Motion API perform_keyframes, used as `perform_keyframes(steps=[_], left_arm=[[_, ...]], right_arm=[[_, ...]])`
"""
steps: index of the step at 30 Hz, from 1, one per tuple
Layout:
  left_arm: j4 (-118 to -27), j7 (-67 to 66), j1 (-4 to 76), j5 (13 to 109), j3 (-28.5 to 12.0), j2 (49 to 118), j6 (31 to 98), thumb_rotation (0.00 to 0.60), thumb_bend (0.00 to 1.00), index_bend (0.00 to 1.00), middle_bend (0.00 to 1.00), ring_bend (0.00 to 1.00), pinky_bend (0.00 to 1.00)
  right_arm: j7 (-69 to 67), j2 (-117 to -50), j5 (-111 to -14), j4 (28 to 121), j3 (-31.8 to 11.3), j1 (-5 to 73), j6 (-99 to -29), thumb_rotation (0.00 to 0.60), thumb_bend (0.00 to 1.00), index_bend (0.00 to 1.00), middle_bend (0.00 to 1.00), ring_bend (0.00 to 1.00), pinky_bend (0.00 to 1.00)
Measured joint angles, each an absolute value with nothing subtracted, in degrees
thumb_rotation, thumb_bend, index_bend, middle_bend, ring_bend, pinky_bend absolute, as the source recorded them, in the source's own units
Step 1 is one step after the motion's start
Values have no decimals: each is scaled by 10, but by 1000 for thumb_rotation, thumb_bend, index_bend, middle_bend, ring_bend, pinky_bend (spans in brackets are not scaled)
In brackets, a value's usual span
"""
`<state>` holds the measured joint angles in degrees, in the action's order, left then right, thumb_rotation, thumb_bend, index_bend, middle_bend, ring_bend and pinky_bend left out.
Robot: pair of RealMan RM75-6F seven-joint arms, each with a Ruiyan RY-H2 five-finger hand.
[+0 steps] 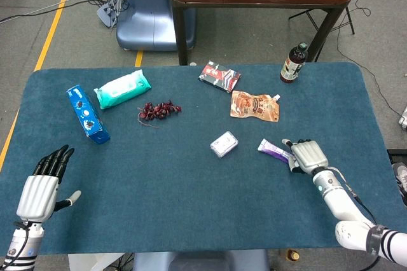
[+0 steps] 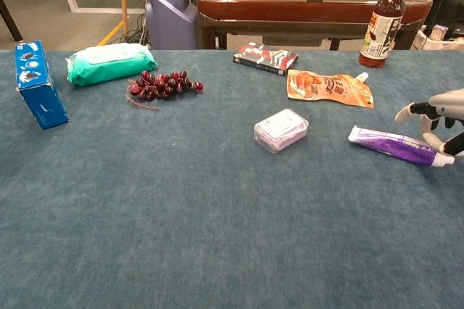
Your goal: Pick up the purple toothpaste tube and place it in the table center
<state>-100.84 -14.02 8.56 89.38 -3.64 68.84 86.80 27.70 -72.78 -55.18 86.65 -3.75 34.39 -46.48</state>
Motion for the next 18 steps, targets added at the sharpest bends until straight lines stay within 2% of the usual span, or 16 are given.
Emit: perform_keyframes(steps=[12, 15, 18], left_arm=[[-1012, -143, 90, 899, -39, 687, 868, 600, 129, 0, 48, 94, 111], [-1013, -143, 88, 900, -38, 685, 871, 600, 129, 0, 48, 94, 111], [-1013, -142, 85, 899, -37, 682, 873, 600, 130, 0, 48, 94, 111]], right_arm=[[244, -695, -649, 954, 7, 303, -520, 447, 676, 134, 416, 251, 251], [232, -687, -683, 971, 9, 296, -541, 447, 572, 134, 416, 251, 251], [225, -680, -713, 980, 8, 289, -569, 449, 348, 134, 416, 251, 251]])
